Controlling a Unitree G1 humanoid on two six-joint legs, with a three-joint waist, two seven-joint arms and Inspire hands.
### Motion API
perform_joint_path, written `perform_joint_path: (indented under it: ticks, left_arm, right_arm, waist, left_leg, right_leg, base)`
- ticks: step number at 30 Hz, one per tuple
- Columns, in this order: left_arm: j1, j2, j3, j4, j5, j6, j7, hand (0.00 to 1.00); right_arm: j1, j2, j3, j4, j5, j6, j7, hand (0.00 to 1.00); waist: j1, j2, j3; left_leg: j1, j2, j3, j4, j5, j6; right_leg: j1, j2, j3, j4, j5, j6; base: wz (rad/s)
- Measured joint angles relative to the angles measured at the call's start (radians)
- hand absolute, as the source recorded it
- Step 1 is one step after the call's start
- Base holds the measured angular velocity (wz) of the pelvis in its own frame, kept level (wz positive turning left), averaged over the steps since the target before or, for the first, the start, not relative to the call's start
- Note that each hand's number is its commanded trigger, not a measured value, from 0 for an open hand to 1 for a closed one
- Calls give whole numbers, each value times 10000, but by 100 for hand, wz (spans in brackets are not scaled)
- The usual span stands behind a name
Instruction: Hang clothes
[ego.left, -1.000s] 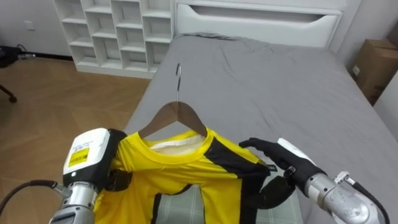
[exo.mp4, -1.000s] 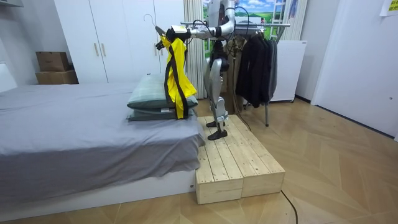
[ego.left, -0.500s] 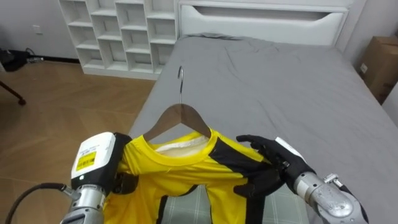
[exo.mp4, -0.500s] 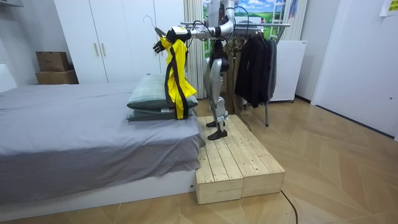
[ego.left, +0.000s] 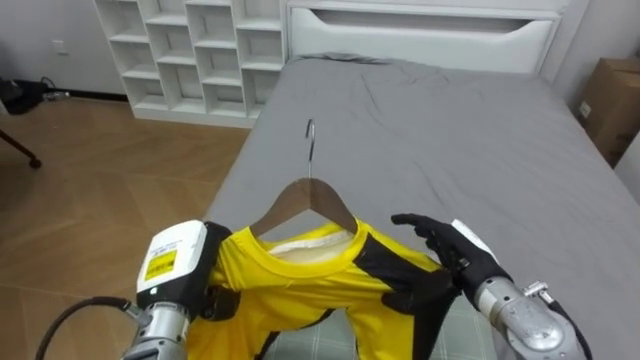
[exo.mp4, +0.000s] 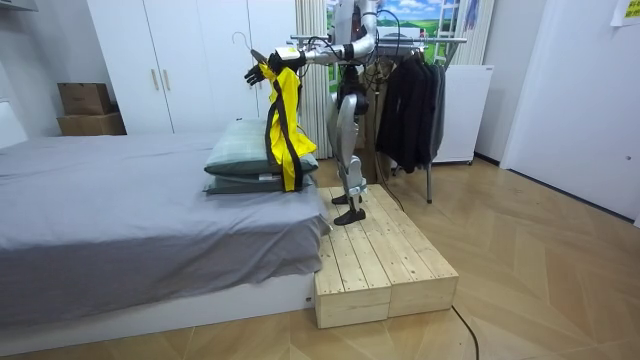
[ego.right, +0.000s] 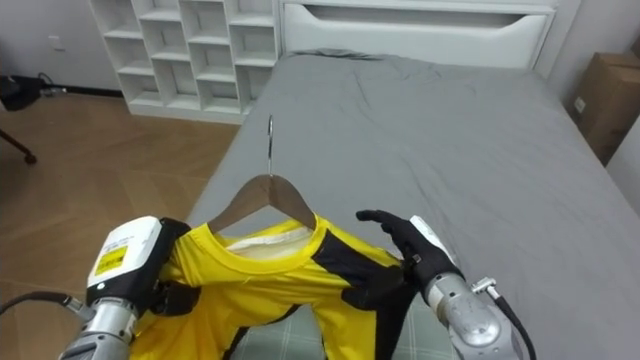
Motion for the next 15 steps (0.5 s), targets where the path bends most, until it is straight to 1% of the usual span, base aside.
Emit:
perform_joint_path:
  ticks: [4, 9, 11, 15]
  left_arm:
    - [0, -53, -165, 0, -25, 1, -52, 100]
    - [4, -162, -287, 2, -20, 114, -334, 100]
    - [4, -183, -292, 2, -21, 127, -384, 100]
    - [3, -186, -289, 3, 4, 198, -410, 100]
  right_arm:
    - [-93, 0, 74, -5, -264, 0, -98, 0]
    - [-134, 304, 174, -97, -1668, 0, -145, 0]
    - [-189, 326, 251, -114, -2110, 0, -142, 0]
    - [-545, 320, 760, -143, -3239, 1, -25, 0]
  waist:
    - [-2, -8, -4]
    - [-15, -7, -7]
    - [19, 7, -17]
    - [9, 9, -18]
  left_leg:
    - [-4, -6, 1, 12, 2, 3]
    - [15, -2, 6, 7, 4, 7]
    - [16, 0, 21, 1, 5, 8]
    - [38, 13, 101, -11, 10, 10]
  right_leg:
    - [11, -12, -52, 4, 1, 2]
    - [42, -5, -54, 3, 2, 4]
    - [12, -5, -20, 14, 2, 3]
    - [-11, -5, 70, 26, 2, 4]
  base:
    - [0]
    - [0]
    - [-3]
    - [-6]
